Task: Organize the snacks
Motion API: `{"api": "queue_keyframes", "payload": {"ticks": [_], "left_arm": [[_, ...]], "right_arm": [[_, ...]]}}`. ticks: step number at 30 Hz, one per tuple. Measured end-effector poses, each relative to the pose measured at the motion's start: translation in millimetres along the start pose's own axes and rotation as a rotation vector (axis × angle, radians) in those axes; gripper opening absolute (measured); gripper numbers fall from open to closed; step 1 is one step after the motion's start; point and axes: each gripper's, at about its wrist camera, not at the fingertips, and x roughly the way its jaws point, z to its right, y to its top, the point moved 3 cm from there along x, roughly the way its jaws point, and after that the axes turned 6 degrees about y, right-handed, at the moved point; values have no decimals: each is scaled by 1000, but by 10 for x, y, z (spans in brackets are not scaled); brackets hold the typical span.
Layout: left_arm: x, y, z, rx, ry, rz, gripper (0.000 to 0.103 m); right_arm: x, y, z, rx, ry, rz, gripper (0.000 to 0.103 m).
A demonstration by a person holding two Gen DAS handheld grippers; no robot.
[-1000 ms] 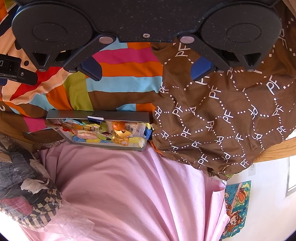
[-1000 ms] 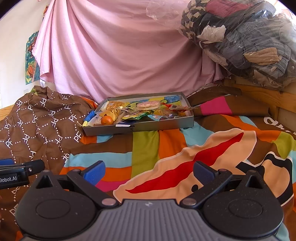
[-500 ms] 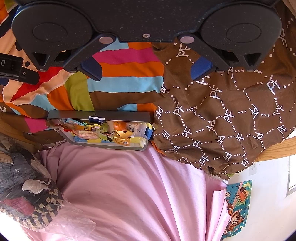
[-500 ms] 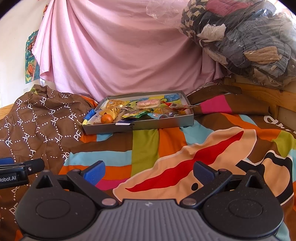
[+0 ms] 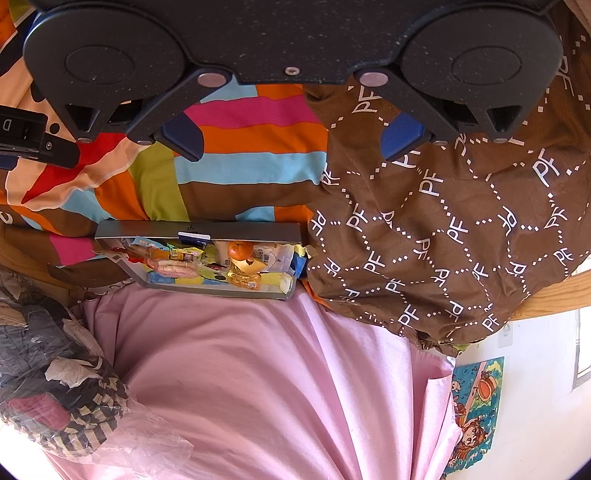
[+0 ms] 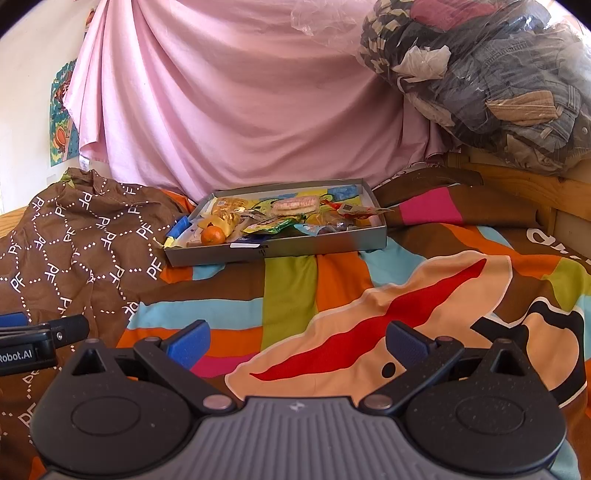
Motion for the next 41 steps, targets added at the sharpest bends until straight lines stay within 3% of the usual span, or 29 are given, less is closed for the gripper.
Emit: {"api": "queue_keyframes", "payload": {"ticks": [10, 16, 22, 41], "left_arm": [[-2, 4, 6, 1, -1, -1, 102], [-36, 50, 37, 24, 82, 1, 102], [-96, 78, 86, 38, 49, 23, 101], [-117, 82, 104, 77, 86, 48, 99]], "right_arm": [[-1, 1, 1, 0, 0, -1, 103], [2, -19, 2, -1, 1, -4, 103], [-1, -33, -4, -3, 2, -5, 103], [-4, -34, -21, -8, -3, -17, 103]]}}
